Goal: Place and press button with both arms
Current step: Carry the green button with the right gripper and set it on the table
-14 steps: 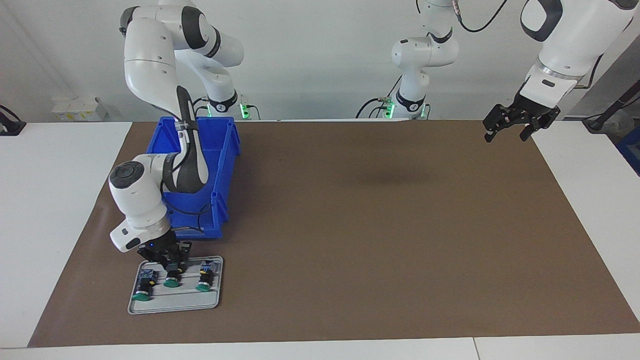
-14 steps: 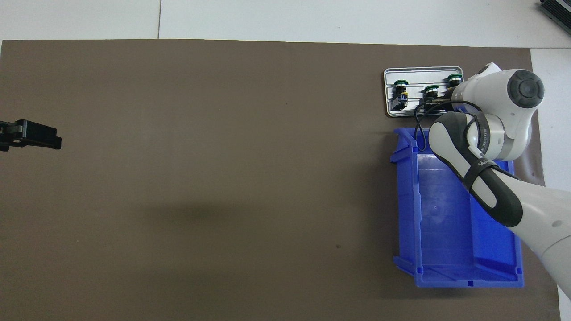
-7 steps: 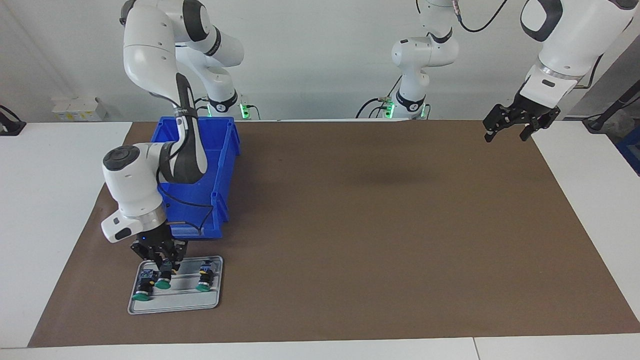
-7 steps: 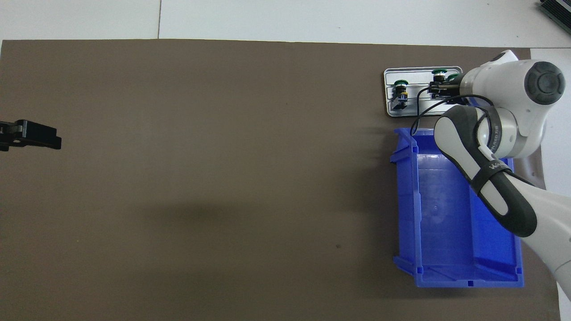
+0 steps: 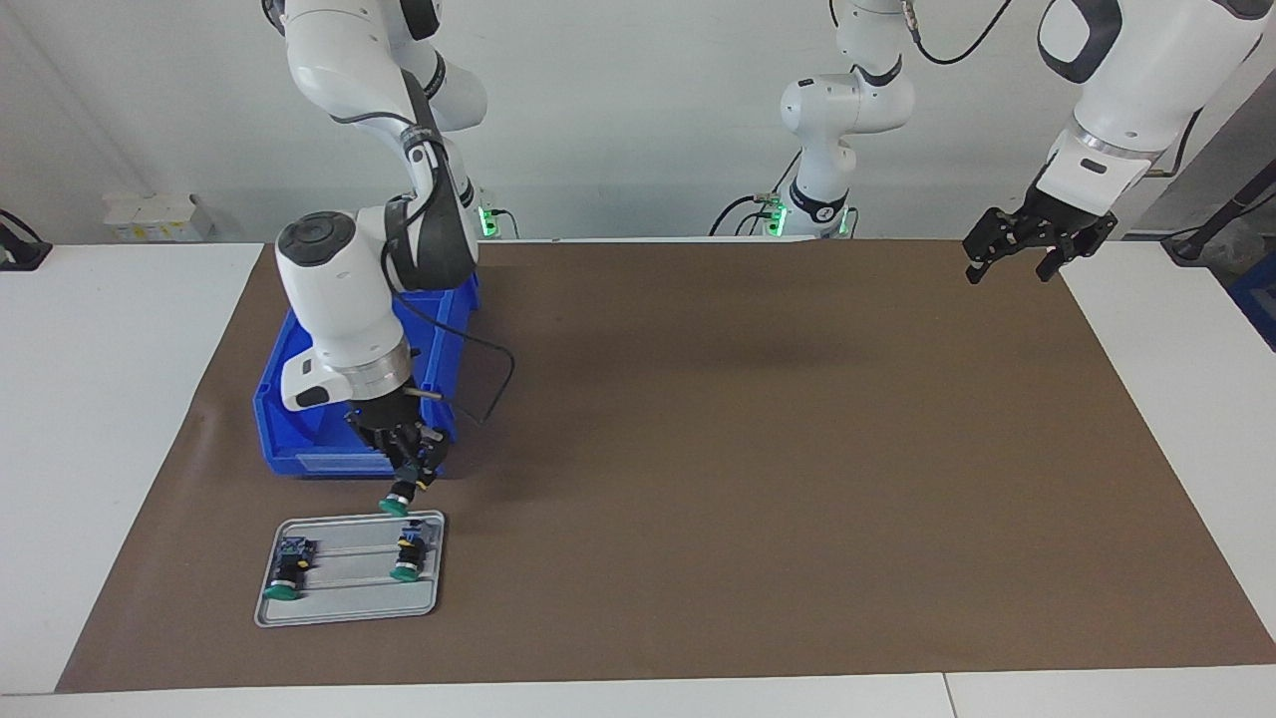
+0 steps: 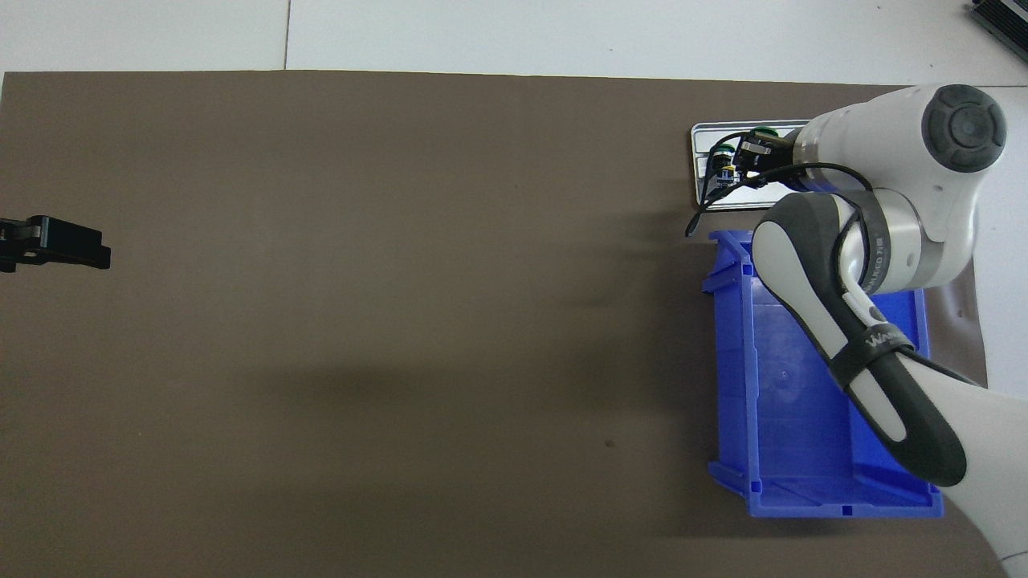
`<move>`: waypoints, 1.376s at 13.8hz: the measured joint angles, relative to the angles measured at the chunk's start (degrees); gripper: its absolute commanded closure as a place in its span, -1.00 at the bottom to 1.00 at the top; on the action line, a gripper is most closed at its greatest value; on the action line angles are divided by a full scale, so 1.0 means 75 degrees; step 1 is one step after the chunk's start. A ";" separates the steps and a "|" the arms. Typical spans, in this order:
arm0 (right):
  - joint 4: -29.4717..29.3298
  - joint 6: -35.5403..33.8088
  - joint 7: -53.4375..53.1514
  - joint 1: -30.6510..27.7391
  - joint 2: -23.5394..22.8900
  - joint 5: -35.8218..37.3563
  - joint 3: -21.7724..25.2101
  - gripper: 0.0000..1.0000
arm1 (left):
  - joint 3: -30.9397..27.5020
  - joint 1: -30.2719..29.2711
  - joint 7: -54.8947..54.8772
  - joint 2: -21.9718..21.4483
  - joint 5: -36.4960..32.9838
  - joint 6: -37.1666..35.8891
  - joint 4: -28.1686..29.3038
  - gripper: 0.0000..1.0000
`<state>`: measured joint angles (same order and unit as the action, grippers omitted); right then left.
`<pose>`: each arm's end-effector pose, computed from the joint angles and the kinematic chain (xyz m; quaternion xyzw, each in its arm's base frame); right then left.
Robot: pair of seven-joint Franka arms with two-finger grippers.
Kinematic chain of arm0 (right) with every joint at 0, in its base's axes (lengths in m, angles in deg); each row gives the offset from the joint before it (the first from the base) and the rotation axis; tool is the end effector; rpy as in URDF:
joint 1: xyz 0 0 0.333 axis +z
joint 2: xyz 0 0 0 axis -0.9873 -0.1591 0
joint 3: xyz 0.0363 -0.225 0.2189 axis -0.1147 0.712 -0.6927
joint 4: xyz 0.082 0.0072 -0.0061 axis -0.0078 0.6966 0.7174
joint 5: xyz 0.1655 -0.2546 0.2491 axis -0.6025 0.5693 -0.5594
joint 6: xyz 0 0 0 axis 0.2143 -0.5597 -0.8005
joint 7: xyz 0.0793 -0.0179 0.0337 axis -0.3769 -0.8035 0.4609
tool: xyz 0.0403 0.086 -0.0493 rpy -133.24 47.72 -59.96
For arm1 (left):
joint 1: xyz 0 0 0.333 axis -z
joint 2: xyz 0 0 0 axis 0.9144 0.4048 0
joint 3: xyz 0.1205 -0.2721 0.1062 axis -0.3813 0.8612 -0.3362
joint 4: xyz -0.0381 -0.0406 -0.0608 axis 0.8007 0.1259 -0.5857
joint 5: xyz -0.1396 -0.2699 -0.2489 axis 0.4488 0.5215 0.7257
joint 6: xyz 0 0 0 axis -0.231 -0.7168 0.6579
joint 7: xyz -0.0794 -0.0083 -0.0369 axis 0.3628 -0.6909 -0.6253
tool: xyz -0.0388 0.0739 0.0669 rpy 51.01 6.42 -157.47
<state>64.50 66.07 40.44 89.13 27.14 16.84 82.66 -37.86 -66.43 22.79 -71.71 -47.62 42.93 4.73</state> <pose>0.6658 0.1111 0.4396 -0.9572 0.2665 -0.1053 0.0398 0.5505 -0.0046 0.6181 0.9998 -0.0153 0.0076 0.0088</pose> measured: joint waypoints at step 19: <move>-0.3781 -0.1826 -1.3071 0.4214 -0.2970 0.0683 0.0002 1.00 | 0.0000 0.0000 0.0000 0.0000 0.0000 -0.0001 0.0000 -1.00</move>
<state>36.15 52.37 -57.59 120.74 4.86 21.96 82.68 -37.86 -66.43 22.79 -71.71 -47.62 42.92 4.73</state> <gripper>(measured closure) 0.595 0.000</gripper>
